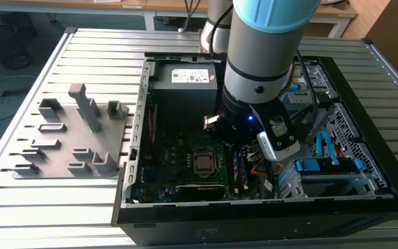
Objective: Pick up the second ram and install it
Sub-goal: 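Insert the second ram into the second slot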
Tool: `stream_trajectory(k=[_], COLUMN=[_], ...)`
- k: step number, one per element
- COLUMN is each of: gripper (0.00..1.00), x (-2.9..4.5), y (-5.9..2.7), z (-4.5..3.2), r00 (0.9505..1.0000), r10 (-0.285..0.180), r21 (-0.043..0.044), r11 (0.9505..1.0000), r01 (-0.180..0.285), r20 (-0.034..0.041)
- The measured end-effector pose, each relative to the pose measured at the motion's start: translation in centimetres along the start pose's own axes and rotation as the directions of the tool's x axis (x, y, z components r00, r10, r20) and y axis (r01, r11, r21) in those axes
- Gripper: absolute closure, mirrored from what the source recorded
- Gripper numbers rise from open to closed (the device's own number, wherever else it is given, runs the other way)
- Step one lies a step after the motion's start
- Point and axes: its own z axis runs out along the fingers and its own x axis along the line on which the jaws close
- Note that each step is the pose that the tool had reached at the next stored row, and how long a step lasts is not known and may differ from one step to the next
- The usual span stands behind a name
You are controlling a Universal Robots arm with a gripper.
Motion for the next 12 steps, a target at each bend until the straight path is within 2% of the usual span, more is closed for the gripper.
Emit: stream_trajectory(k=[5, 12], gripper=[0.86, 0.86], x=[0.01, 0.07], y=[-0.01, -0.04], z=[0.19, 0.93], r00=[1.0, 1.0], r10=[0.0, 0.005], r21=[-0.0001, 0.0002], r11=[1.0, 1.0], r01=[0.0, -0.005], r20=[0.0, 0.0002])
